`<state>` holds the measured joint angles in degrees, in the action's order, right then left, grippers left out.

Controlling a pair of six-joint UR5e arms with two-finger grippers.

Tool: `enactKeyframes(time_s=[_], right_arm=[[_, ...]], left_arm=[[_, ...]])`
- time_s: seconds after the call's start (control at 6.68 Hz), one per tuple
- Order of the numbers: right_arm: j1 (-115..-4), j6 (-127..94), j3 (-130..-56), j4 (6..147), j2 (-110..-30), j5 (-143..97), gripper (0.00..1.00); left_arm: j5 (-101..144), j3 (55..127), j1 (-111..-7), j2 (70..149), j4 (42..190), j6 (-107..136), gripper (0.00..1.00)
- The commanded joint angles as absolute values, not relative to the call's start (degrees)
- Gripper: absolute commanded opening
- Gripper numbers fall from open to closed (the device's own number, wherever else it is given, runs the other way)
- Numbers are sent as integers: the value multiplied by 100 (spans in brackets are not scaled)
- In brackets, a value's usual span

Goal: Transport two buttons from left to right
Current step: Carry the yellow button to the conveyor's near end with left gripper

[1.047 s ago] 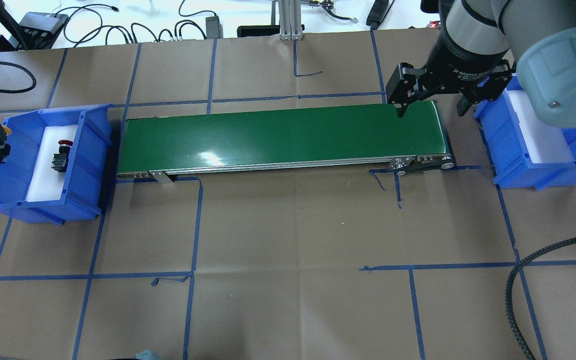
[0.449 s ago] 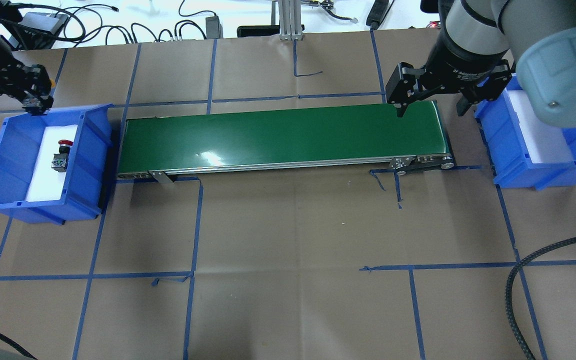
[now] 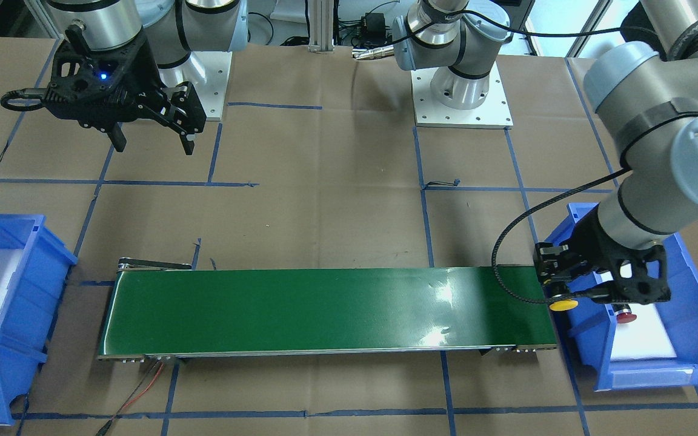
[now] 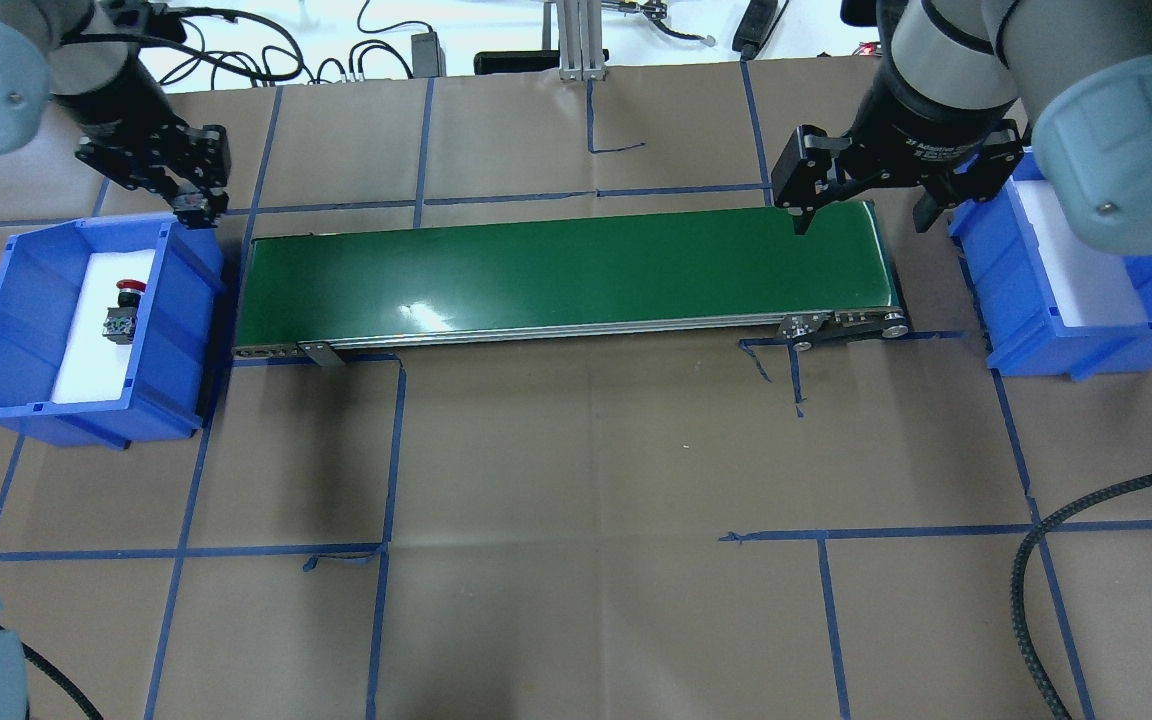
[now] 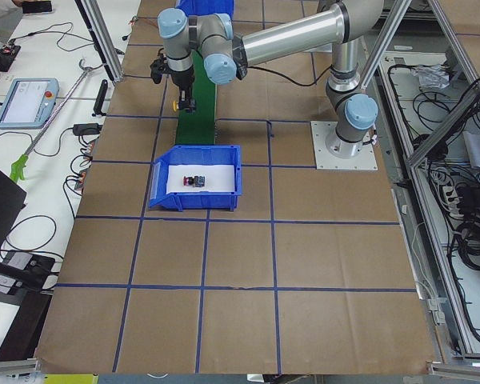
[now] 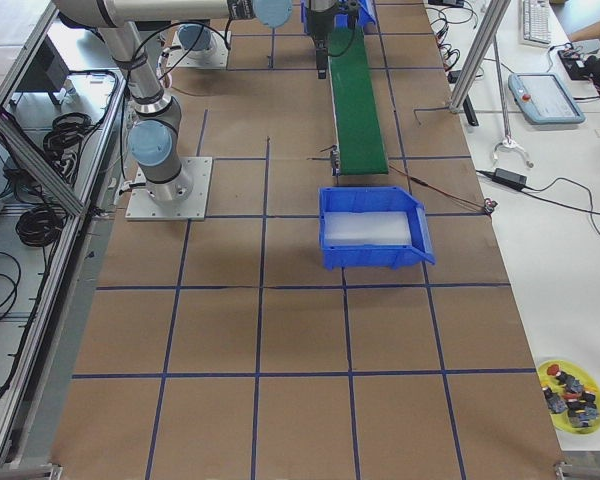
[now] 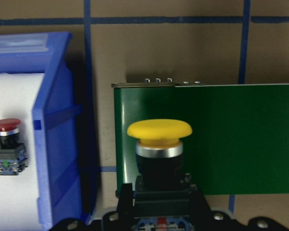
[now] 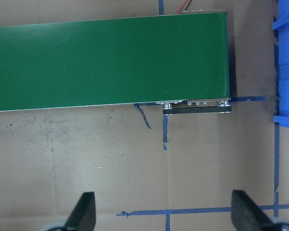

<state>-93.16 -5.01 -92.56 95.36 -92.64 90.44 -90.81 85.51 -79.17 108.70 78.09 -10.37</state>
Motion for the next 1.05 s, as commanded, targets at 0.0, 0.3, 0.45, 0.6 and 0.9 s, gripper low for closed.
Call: enactKeyframes(time_s=[0.0,0.3,0.45,0.6,0.9], right_arm=[[-9316,-501,-9255,9545,-9272,9044,100],[-9316,-501,-9255,9545,-9272,9044,100],[-9316,-501,-9255,9545,-9272,9044,100],[-9316,-501,-9264,9536,-9281,9053,100],[-9316,-501,-9264,9536,-9281,9053,100]], left_arm=[[-9070,9259,-8042,10986,7002,-879,6],[-9079,9903,-8042,11082,5961,-896,6],[-9079,9949,-8042,11092,5907,-896,8],[-9079,9949,-8033,11109,5906,-896,12],[-9070,9949,-8033,11171,5897,-888,100]])
